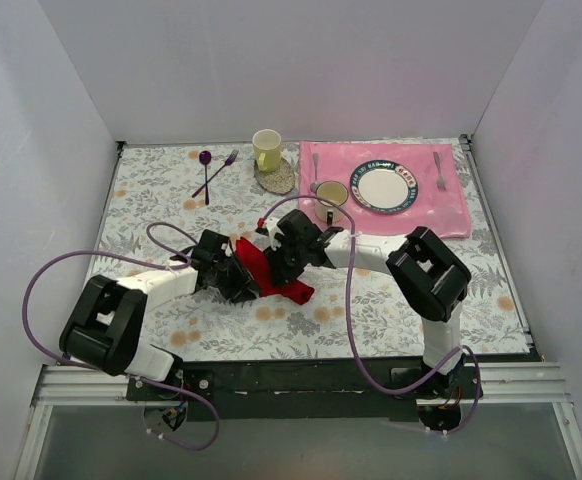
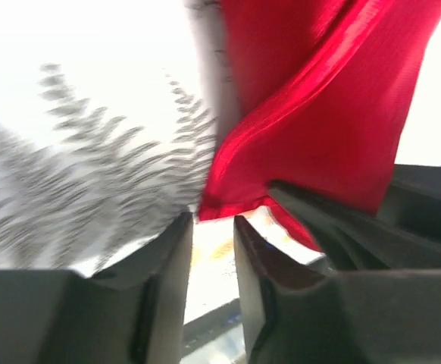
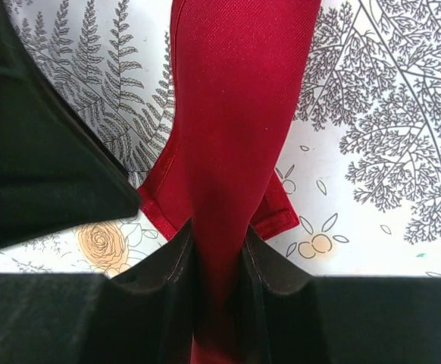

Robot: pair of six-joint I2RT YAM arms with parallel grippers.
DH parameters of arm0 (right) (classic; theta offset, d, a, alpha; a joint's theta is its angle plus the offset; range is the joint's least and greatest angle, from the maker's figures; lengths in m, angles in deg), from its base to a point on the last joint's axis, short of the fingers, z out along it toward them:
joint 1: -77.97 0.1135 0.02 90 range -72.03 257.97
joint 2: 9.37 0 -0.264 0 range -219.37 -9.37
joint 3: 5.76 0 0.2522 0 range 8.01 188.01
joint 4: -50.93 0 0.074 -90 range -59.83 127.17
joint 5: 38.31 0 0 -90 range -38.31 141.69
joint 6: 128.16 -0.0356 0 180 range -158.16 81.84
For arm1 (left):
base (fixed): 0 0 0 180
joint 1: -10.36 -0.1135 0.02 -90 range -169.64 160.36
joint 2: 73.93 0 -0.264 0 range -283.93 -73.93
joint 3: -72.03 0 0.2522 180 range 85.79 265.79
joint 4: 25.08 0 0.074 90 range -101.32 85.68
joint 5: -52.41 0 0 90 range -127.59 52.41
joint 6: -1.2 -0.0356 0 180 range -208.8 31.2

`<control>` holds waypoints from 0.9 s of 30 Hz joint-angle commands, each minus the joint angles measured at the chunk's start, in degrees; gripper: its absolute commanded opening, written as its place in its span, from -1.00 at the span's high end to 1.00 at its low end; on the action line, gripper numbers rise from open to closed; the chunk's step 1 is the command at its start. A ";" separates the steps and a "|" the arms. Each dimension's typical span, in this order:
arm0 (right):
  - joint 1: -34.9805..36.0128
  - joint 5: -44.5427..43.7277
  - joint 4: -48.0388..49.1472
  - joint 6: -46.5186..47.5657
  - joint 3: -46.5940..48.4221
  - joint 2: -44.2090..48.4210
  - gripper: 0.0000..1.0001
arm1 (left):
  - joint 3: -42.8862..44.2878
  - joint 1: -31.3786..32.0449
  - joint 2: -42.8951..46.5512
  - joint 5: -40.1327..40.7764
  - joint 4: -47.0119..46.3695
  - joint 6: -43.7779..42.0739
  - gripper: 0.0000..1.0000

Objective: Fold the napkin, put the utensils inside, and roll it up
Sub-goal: Roll the napkin with the utensil

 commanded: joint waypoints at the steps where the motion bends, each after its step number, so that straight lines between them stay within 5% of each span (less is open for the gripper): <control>1: -1.94 6.32 -0.80 -0.91 -1.84 -2.86 0.49 | 1.86 -0.22 7.47 8.78 8.12 -1.83 0.40; 6: -3.26 8.34 -0.72 -1.35 -1.84 -3.39 0.47 | 3.71 -0.30 8.10 5.09 6.99 1.59 0.64; 11: -4.66 12.99 -0.01 -2.75 -1.49 -4.88 0.46 | 2.05 -0.30 4.49 1.75 -1.07 5.46 0.69; 19: -6.33 16.78 -0.19 -3.63 -0.61 -6.99 0.46 | 0.28 -0.22 2.03 3.68 -5.23 10.38 0.05; 27: -6.69 17.58 0.17 -3.99 -0.52 -7.61 0.46 | -0.95 -0.31 3.96 7.02 -6.02 12.14 0.06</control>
